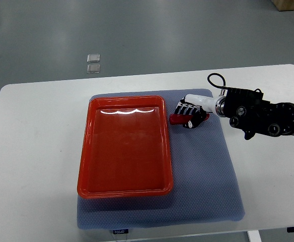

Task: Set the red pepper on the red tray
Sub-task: 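Close the right hand's fingers around the red pepper and lift it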

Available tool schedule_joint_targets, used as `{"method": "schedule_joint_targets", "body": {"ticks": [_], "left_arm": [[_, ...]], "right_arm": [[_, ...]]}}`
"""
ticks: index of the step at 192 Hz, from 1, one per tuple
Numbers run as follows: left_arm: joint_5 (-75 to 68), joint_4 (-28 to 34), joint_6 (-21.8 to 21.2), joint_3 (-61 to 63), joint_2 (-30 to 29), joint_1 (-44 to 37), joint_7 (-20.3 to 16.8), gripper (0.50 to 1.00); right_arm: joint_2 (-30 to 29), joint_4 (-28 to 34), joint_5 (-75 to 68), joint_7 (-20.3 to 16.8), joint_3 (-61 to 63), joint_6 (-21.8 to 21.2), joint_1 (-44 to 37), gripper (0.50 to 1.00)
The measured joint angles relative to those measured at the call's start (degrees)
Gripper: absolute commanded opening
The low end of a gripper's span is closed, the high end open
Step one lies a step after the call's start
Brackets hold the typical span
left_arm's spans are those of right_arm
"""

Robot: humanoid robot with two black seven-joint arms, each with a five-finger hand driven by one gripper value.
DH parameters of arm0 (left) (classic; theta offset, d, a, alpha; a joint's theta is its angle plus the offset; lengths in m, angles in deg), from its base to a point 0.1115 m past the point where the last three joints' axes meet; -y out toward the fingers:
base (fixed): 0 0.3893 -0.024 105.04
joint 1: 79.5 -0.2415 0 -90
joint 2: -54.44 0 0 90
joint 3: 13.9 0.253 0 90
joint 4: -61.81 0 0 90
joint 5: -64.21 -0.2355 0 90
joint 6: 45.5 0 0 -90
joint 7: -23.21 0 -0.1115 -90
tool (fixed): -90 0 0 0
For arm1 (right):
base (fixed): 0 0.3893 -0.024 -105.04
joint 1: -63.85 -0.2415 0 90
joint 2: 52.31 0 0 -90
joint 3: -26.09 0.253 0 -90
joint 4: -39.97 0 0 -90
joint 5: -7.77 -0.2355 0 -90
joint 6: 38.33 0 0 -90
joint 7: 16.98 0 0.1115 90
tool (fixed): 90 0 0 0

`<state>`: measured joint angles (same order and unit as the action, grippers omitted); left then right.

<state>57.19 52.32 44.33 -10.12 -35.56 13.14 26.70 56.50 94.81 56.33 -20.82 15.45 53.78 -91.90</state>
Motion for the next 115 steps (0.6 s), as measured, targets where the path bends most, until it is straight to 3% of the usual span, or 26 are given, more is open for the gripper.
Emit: {"method": "schedule_joint_targets", "body": {"ticks": [62, 115], "left_arm": [[0.0, 0.1, 0.0, 0.0, 0.0, 0.0, 0.0, 1.000], [0.0, 0.2, 0.0, 0.0, 0.0, -0.1, 0.0, 1.000]], "right_arm": [[2.1, 0.2, 0.0, 0.0, 0.2, 0.4, -1.2, 0.500], [6.1, 5.0, -1.1, 0.0, 0.6, -1.2, -9.1, 0.500]]}}
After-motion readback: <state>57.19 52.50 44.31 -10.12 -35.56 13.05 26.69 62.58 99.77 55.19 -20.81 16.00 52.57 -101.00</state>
